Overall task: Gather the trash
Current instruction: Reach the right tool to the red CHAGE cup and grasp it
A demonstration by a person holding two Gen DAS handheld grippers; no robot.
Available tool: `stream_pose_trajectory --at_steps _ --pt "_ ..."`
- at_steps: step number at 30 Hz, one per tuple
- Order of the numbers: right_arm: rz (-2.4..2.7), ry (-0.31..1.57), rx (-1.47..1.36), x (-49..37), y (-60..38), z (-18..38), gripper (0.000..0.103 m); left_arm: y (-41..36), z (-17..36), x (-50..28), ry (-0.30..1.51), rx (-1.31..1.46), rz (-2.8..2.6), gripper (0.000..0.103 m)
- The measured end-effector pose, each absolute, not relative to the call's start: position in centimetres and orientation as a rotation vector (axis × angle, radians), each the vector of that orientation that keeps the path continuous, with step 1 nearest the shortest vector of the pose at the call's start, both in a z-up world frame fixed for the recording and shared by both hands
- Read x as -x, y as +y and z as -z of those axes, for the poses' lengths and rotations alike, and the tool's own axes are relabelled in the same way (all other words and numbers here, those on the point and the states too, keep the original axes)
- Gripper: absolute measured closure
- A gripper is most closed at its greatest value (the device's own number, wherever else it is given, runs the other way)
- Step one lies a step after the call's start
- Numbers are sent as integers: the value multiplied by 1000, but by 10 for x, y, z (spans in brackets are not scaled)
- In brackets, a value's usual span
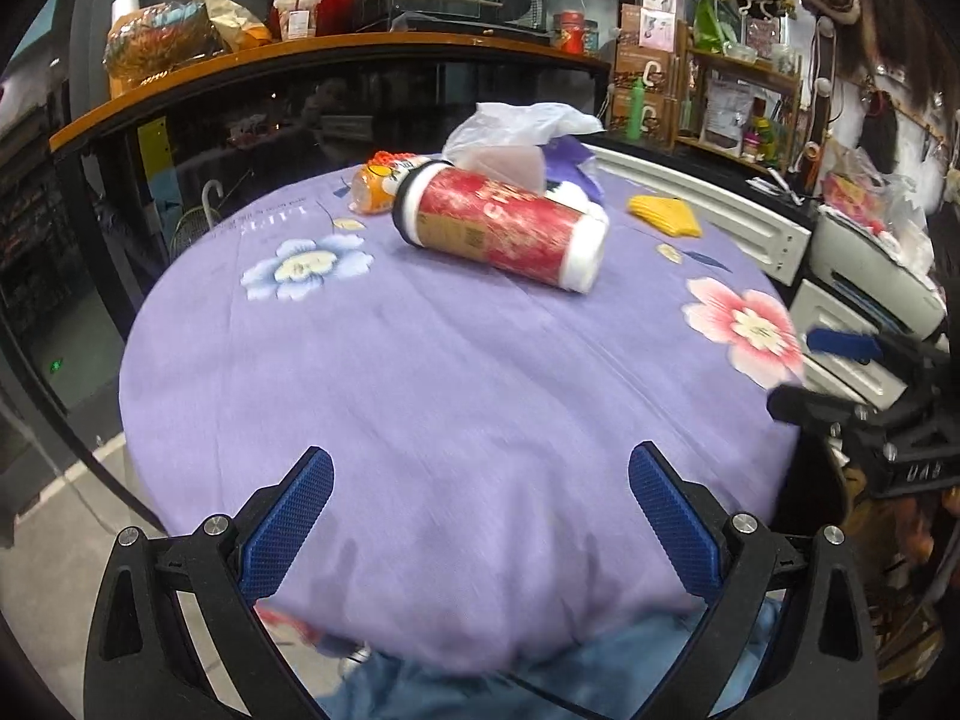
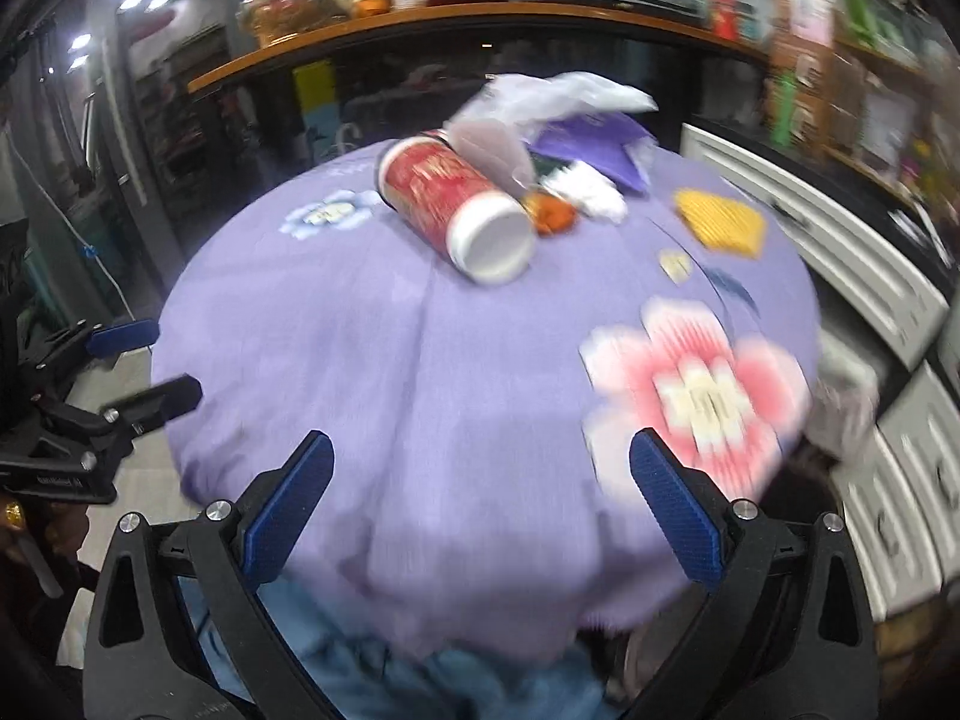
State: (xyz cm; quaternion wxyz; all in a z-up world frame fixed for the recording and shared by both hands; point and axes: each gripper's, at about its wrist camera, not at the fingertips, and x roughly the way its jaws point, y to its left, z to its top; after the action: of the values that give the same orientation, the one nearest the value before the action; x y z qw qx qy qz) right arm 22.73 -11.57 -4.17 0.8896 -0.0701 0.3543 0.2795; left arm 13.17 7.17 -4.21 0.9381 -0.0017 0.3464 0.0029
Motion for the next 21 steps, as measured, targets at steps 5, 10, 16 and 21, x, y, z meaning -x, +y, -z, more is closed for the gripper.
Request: stream_pose_trajectory --at_steps 5,10,16,21 --pt "-638 751 272 -290 -67 28 5 93 36 -165 736 -18 -17 5" --pt "-689 777 403 -343 -19 21 5 119 29 -183 727 -12 -45 5" --pt "-723 808 592 -380 38 29 5 141 32 -199 751 6 -49 5" --pt "-707 807 701 -397 69 40 5 151 37 -205 758 35 -23 5"
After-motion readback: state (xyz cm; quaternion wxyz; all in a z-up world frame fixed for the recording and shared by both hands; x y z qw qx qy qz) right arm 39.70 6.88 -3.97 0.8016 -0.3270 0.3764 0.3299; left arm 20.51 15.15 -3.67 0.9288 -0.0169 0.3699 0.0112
